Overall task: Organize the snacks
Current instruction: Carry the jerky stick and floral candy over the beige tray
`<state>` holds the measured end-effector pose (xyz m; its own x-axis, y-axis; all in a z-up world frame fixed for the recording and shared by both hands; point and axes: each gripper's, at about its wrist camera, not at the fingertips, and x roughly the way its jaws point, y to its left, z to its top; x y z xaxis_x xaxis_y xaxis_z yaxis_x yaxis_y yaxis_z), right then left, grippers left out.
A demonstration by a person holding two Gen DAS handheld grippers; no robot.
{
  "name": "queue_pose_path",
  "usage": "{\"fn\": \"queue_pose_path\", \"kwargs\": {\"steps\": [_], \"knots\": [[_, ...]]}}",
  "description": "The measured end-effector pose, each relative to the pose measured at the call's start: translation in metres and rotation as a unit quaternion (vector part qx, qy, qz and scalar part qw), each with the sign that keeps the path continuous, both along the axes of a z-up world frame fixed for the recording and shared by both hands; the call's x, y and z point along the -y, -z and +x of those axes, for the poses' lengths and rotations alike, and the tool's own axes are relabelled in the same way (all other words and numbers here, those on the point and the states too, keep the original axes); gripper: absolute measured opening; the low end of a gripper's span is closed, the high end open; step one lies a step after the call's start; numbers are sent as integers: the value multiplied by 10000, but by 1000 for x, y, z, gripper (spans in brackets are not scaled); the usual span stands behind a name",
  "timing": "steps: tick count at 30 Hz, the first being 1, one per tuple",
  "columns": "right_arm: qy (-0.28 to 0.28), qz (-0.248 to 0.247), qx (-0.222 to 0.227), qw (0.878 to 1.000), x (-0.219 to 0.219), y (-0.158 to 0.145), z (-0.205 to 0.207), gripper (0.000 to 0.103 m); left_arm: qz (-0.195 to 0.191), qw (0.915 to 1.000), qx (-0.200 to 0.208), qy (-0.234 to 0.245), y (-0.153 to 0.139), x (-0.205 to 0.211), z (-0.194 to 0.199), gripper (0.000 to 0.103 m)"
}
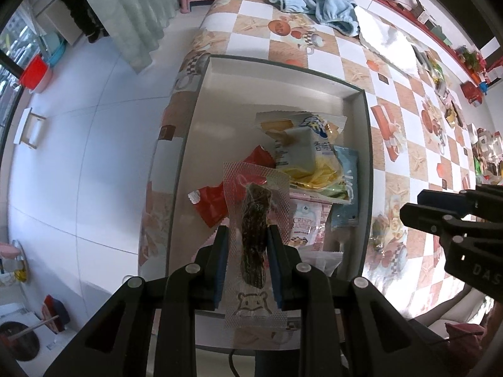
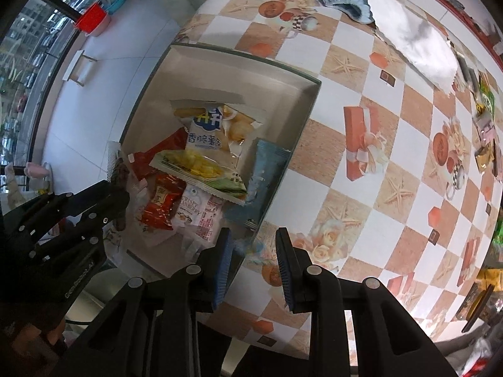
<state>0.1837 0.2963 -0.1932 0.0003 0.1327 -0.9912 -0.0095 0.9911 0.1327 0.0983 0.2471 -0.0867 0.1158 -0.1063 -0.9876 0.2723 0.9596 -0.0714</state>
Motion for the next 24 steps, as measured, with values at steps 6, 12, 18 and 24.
{"fn": "queue_pose_path", "kwargs": {"steps": [6,12,18,24], "knots": [[10,-4,-41,10000,-1,1,1,31,1,10000,-11,10,1,0,1,26],[80,-66,-194,9998,3,9,1,31,55,9999,-95,66,6,3,0,27],[790,-65,-1022,9916,45,53,-16,77,108,9998,-148,117,11,5,-1,27],[1480,-131,-1459,9781,83,87,-43,77,198,9992,-230,258,18,10,-4,27]]}}
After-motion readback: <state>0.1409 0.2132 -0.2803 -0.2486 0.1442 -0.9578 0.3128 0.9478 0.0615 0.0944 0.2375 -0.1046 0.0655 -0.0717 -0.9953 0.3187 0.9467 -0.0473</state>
